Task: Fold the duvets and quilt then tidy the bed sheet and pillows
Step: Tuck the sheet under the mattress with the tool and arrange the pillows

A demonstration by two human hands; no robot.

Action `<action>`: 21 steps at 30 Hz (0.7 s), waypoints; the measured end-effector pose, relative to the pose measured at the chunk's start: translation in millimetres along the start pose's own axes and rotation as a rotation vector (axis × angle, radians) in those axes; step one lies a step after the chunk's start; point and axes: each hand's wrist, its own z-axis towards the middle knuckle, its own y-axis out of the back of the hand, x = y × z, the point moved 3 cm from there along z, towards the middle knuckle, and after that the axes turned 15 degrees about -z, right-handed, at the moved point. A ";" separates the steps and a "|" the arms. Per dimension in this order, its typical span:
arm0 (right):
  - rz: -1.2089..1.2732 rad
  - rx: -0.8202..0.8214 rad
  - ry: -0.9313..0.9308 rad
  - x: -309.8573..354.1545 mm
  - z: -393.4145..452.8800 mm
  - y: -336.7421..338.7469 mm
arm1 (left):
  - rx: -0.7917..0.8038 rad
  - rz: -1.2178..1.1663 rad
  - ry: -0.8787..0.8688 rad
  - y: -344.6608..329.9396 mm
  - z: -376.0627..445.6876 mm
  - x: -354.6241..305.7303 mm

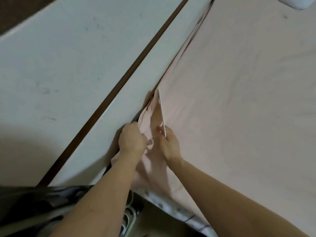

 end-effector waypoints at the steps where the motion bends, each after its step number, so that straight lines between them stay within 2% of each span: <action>1: 0.076 0.049 -0.038 2.5 -7.8 -6.3 | -0.026 -0.005 -0.061 10.2 -4.3 -1.7; 3: 0.233 0.135 -0.100 8.5 -24.3 -24.8 | -0.051 0.091 -0.158 32.3 -13.1 -5.8; 5: 0.361 0.188 -0.146 19.0 -44.9 -46.4 | -0.017 0.324 -0.258 43.8 -19.8 -4.8; 7: 0.355 0.212 -0.172 32.0 -61.9 -62.1 | 0.039 0.513 -0.344 48.7 -24.5 2.5; 8: 0.305 0.224 -0.179 33.4 -64.5 -66.3 | 0.074 0.546 -0.335 48.1 -26.9 7.7; 9: 0.251 0.244 -0.179 34.0 -66.0 -67.4 | 0.119 0.537 -0.281 46.7 -29.6 12.9; 11: 0.193 0.251 -0.183 37.7 -65.2 -60.1 | 0.197 0.375 -0.164 48.0 -31.4 19.3; 14: 0.136 0.066 -0.192 39.3 -53.9 -29.0 | 0.319 0.087 -0.142 44.2 -25.1 5.6; 16: 0.193 0.004 -0.213 38.1 -43.4 -6.6 | 0.372 -0.110 -0.070 41.7 -19.4 -10.4; 18: 0.191 -0.024 -0.204 40.3 -28.1 24.3 | 0.396 -0.165 0.012 36.3 -7.4 -30.5; 21: 0.063 -0.093 -0.171 40.3 10.0 68.6 | 0.430 -0.162 0.140 22.6 14.8 -57.2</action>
